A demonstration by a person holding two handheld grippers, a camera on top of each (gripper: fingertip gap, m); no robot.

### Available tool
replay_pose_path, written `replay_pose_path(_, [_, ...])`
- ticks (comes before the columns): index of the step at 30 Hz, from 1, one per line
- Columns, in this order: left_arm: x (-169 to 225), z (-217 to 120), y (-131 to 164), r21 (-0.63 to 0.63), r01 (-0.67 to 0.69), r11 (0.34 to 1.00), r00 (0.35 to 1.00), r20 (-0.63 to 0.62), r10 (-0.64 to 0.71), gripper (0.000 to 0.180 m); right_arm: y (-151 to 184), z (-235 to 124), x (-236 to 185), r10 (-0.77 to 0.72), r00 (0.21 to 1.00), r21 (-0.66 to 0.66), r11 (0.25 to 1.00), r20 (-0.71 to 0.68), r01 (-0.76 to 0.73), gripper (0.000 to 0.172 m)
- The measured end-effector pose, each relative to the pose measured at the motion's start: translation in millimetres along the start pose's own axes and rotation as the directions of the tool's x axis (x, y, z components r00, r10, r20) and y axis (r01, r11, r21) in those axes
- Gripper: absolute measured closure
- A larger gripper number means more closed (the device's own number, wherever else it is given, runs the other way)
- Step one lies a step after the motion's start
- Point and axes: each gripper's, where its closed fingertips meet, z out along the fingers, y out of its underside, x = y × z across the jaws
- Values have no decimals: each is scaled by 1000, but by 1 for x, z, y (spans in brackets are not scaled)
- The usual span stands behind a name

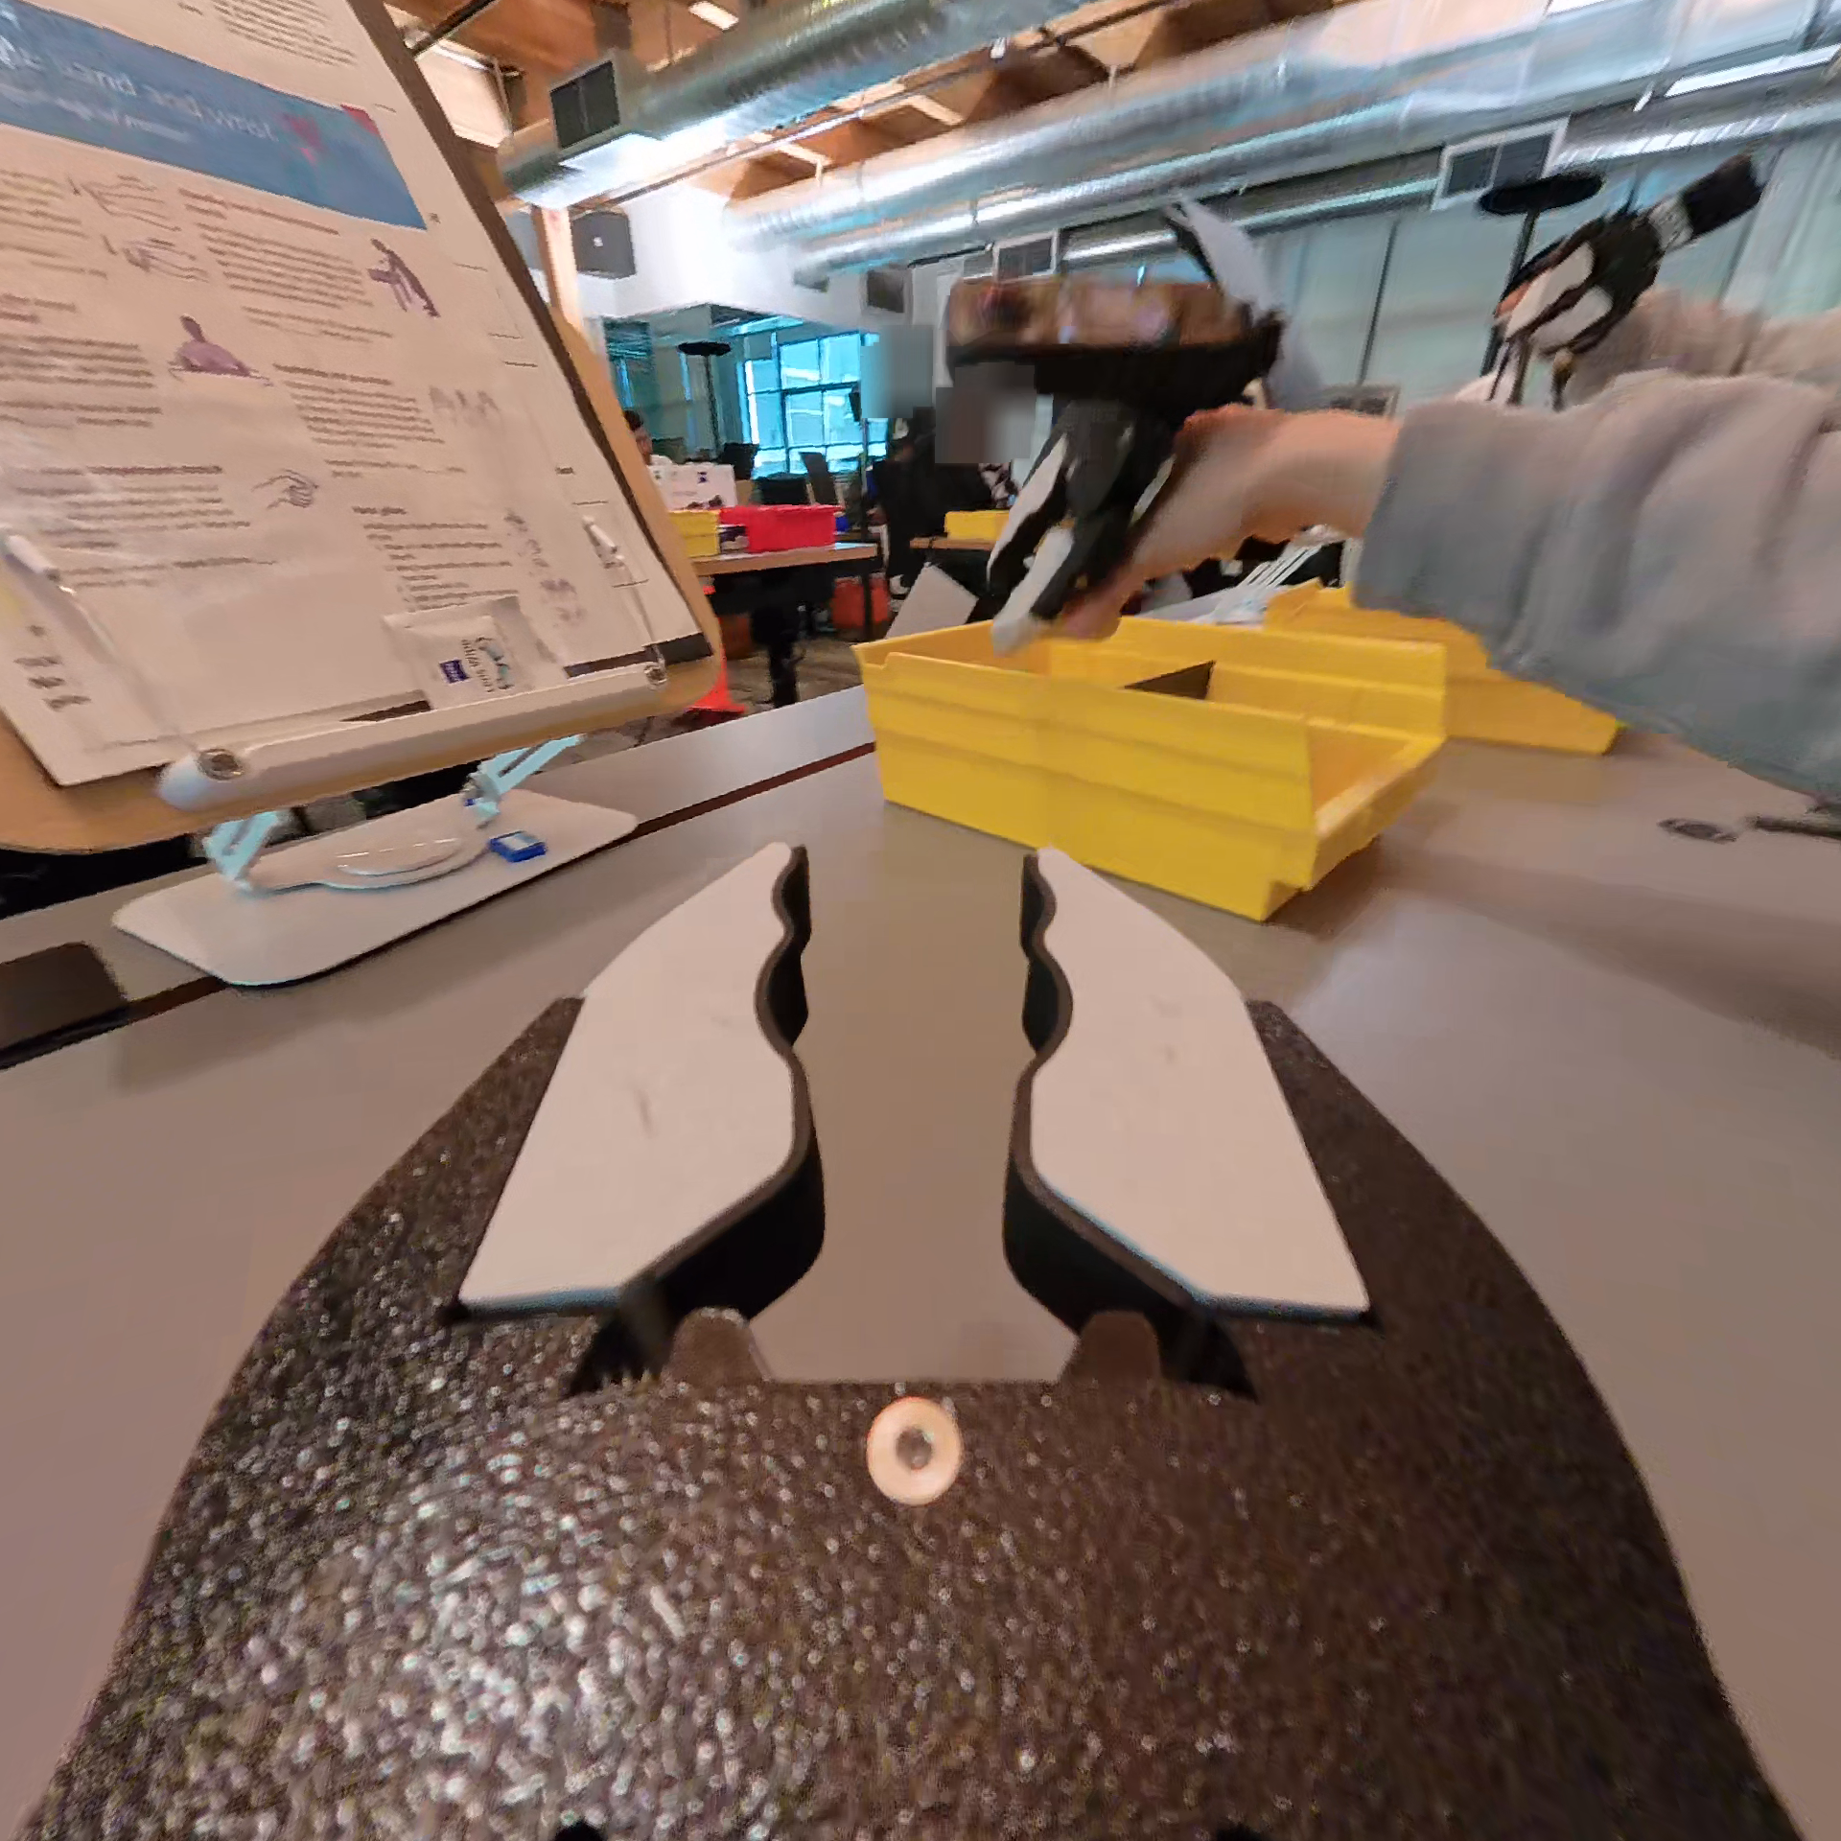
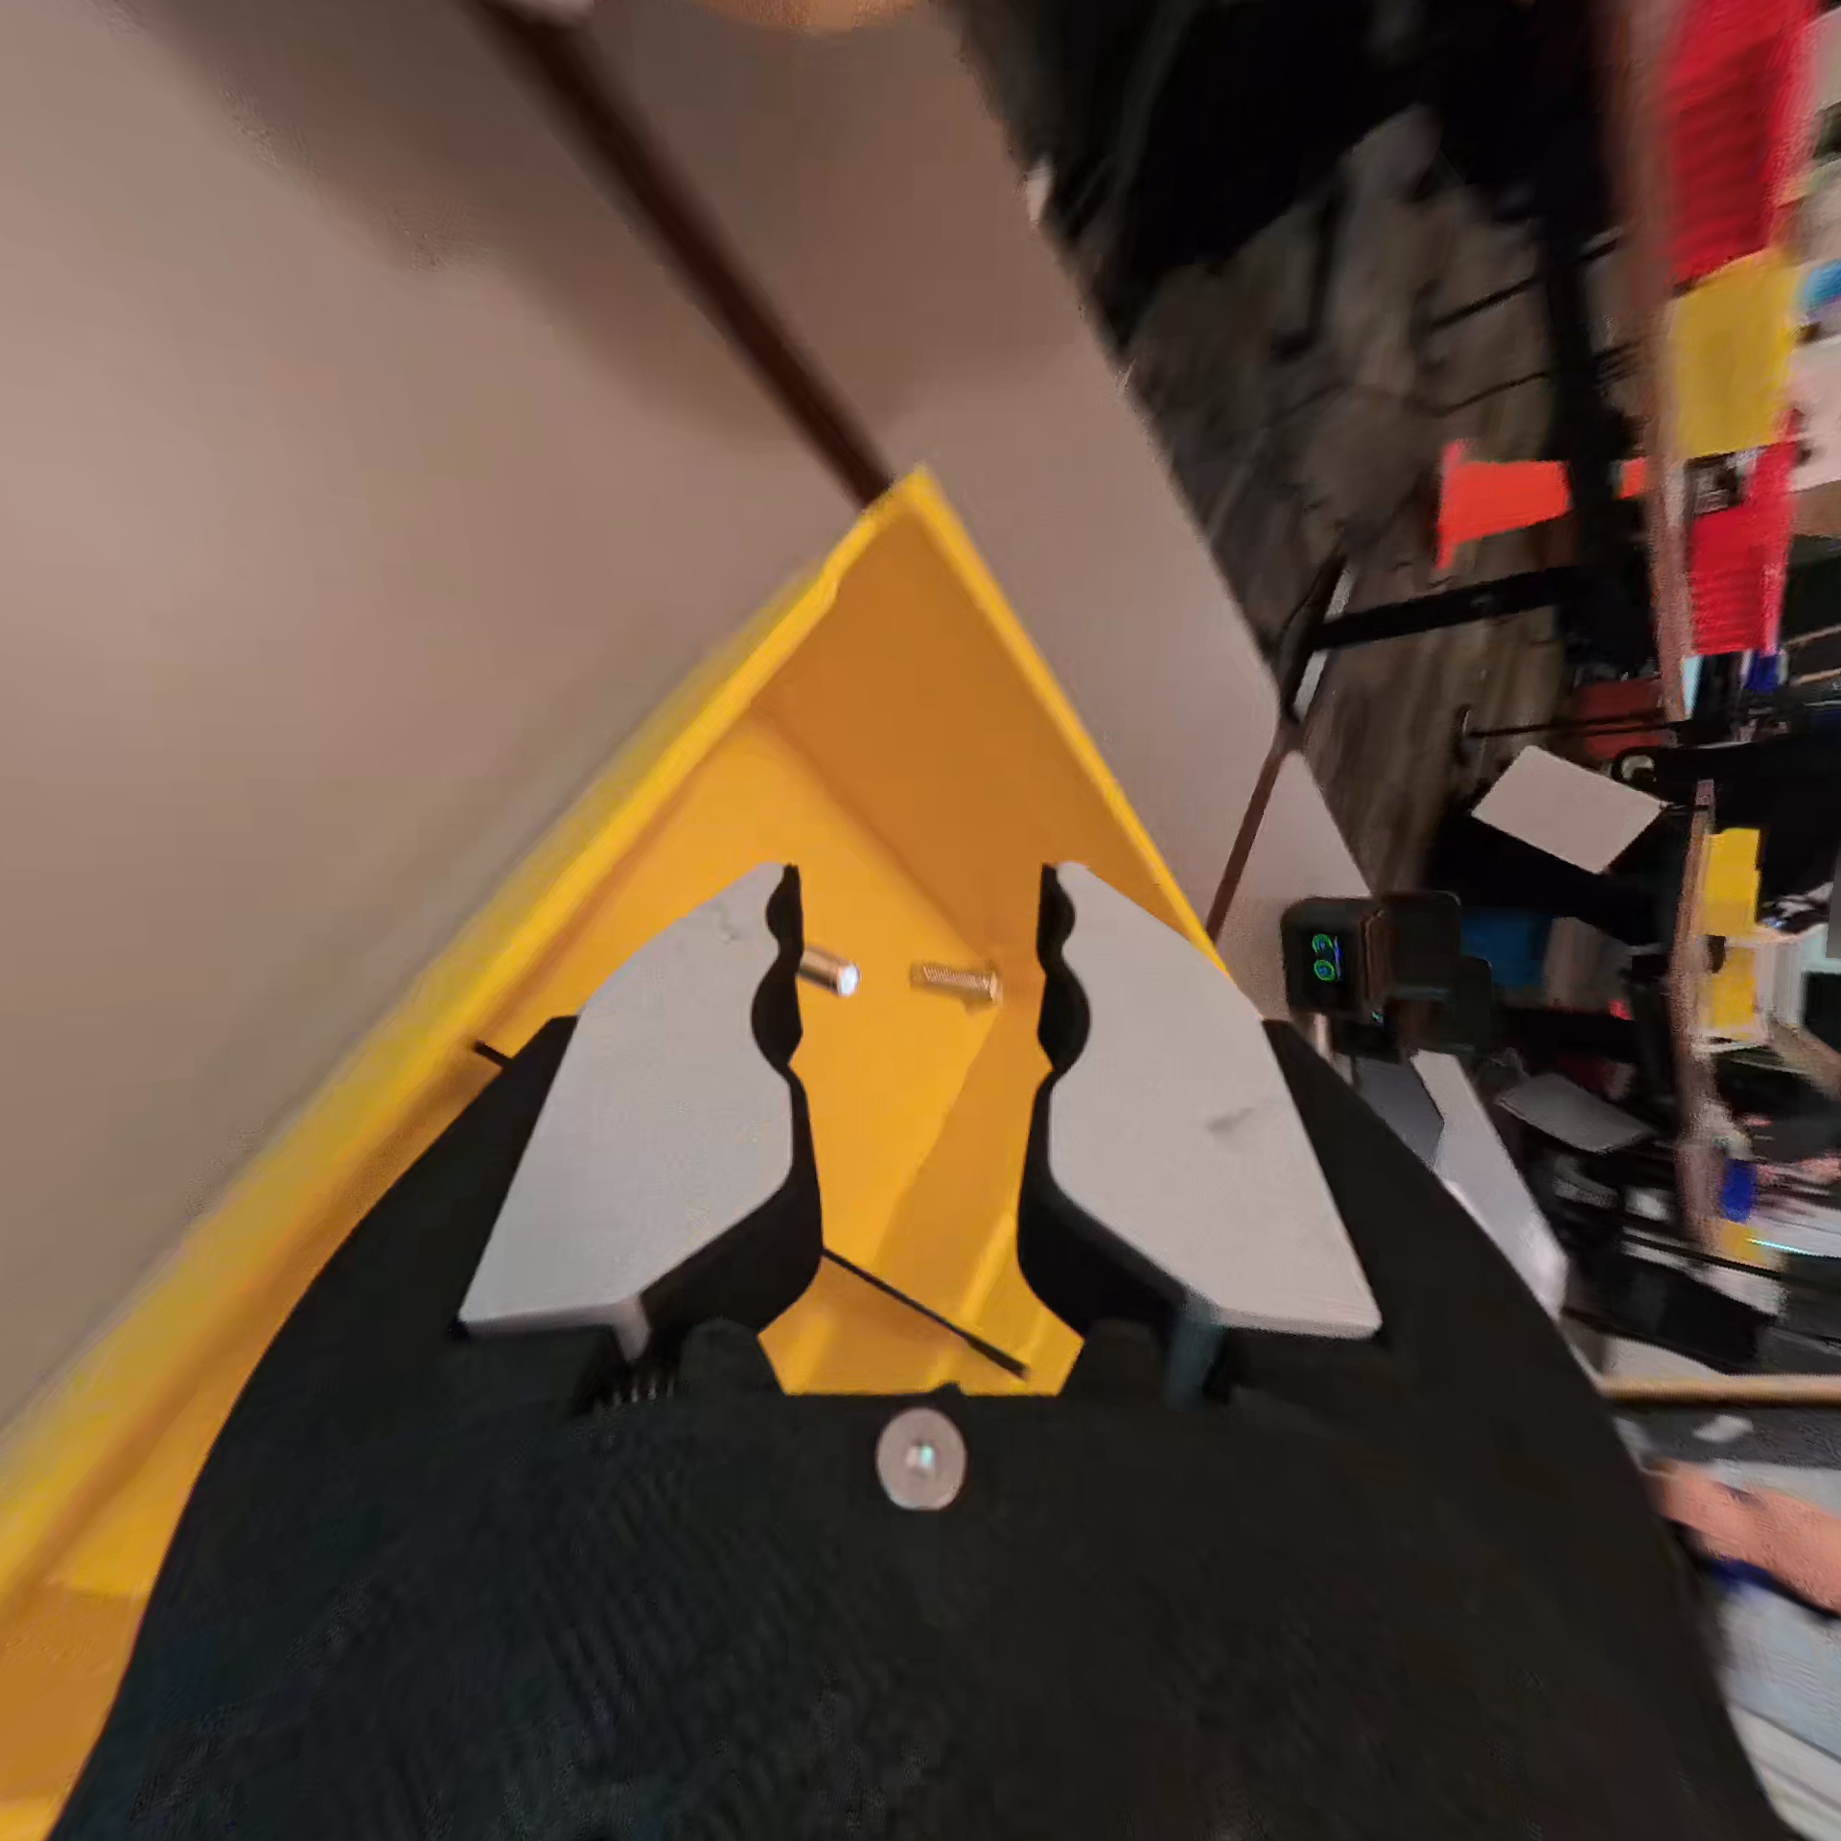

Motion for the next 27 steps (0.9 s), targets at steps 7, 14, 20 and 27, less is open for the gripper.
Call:
replay_pose_path(7, [-40, -26, -26, 14, 1, 1000, 972, 234, -4, 142, -115, -145, -137, 108, 865, 660, 601, 491, -450, 132])
replay_pose_path(14, [-154, -134, -27, -212, 333, 919, 773, 620, -138, 141, -97, -146, -227, -39, 902, 762, 551, 430, -339, 131])
replay_pose_path(20, [-224, -163, 44, -386, 696, 605, 640, 717, -278, 151, -95, -142, -239, -51, 886, 741, 571, 462, -353, 129])
replay_pose_path(27, [-222, -162, 108, -370, 911, 183, 413, 813, -410, 143, -89, -133, -239, -48, 928, 755, 597, 371, -271, 129])
